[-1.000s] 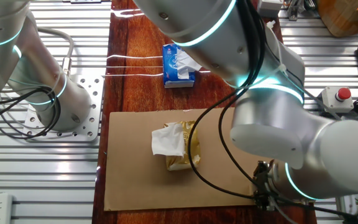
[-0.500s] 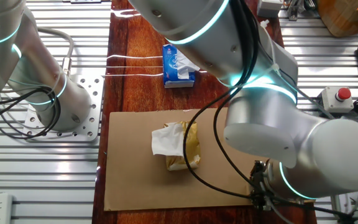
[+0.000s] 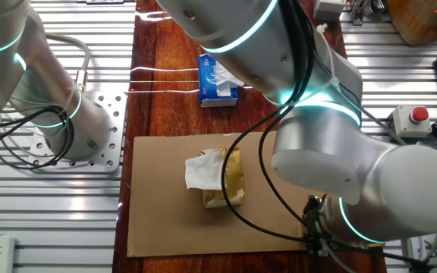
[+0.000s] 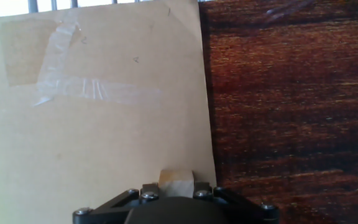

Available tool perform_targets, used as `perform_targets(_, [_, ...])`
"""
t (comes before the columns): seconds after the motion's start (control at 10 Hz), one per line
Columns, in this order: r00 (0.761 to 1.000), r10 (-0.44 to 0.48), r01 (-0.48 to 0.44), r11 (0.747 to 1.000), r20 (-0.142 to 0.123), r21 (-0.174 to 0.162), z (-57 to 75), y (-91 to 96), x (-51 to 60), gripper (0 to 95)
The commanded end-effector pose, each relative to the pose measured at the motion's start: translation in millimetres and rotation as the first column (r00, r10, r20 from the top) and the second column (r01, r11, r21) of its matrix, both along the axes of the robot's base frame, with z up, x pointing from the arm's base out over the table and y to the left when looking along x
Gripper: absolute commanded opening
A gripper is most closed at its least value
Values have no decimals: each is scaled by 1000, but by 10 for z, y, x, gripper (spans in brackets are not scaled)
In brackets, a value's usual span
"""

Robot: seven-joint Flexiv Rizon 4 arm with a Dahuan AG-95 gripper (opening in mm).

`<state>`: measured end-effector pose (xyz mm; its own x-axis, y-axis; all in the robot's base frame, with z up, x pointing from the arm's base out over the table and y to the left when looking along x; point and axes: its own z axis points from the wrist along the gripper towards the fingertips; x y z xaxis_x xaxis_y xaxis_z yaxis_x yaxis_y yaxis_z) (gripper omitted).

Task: Hold a small block with the gripper and sweep it from left to right on the table

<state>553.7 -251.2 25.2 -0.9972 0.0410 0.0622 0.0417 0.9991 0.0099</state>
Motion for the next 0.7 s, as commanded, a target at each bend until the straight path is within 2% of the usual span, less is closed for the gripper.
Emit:
perform_targets(0.1, [1000,-4,4,1000,-8,-4,-22,10,-50,190])
perform_targets(0.3, [1000,-2,2,1000,3,-6,-28,13,-81,190])
perform_targets(0.6, [1000,-3,3,1000,-7,-1,-43,19,-131,190])
perform_targets(0.7, [1000,1,-1,1000,5,-9,-48,23,-155,190])
